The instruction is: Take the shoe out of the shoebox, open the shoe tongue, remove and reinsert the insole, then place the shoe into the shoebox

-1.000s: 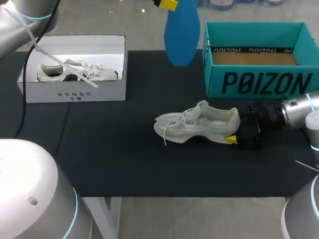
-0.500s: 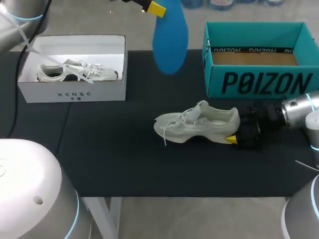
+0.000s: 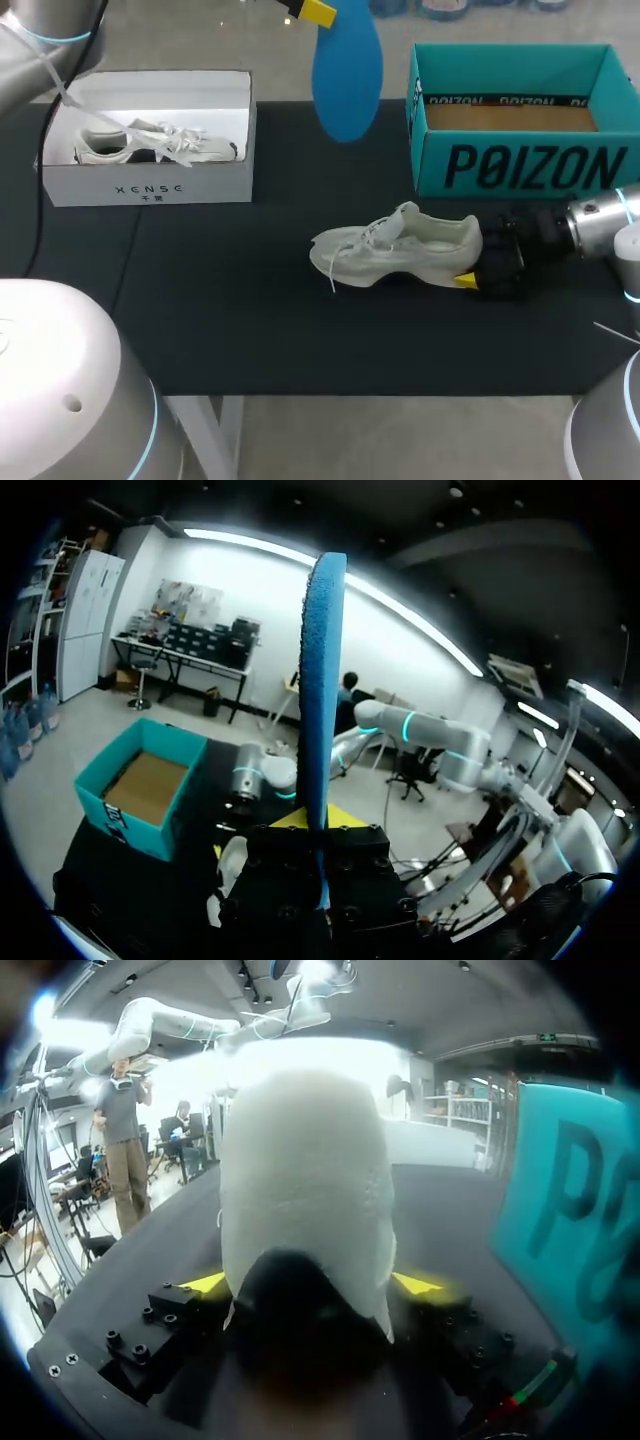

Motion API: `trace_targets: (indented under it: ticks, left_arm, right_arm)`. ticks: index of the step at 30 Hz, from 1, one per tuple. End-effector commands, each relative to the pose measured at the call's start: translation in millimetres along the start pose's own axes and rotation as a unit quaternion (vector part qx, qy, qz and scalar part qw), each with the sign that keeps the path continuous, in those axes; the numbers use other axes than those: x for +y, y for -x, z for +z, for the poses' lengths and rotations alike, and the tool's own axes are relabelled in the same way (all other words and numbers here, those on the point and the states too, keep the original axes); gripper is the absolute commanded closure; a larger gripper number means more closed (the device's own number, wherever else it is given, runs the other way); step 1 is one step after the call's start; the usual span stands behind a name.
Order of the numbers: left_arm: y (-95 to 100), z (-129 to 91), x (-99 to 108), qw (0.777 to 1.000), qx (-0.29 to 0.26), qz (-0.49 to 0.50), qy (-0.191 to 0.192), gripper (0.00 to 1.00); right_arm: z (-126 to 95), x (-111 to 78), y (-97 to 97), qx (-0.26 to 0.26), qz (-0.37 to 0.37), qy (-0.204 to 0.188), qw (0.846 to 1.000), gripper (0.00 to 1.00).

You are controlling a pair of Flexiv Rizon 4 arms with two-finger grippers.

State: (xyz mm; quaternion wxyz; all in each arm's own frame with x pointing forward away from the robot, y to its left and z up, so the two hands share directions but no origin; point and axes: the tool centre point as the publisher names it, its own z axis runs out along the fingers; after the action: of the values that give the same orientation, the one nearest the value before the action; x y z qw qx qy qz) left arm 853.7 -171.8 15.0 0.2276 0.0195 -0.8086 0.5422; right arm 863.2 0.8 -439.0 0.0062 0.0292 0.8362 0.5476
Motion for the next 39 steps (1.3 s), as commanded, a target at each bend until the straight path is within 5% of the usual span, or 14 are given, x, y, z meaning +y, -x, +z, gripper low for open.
trace_targets:
  ticks: [1, 9, 16, 26, 39]
  left_arm:
    - [0.3, 0.0, 0.3, 1.000, 0.000, 0.000, 0.000, 1.00]
    - [0.3, 0.0, 0.3, 1.000, 0.000, 0.000, 0.000, 1.00]
    - [0.3, 0.0, 0.3, 1.000, 0.000, 0.000, 0.000, 1.00]
    - [0.3, 0.0, 0.3, 1.000, 0.000, 0.000, 0.000, 1.00]
    - [0.3, 0.0, 0.3, 1.000, 0.000, 0.000, 0.000, 1.00]
  right_arm:
    - [-25.9, -1.7, -7.4, -0.016, 0.003, 0.001, 1.000, 0.00]
    - [-74.1, 7.3, -14.3, -0.026, 0.009, -0.034, 0.999, 0.00]
    - [-109.1, 31.0, -16.0, -0.040, -0.002, -0.154, 0.987, 0.00]
    - [-116.1, 73.2, -15.7, -0.058, -0.009, -0.337, 0.940, 0.00]
    - [-116.3, 94.5, -10.6, -0.072, -0.015, -0.411, 0.909, 0.00]
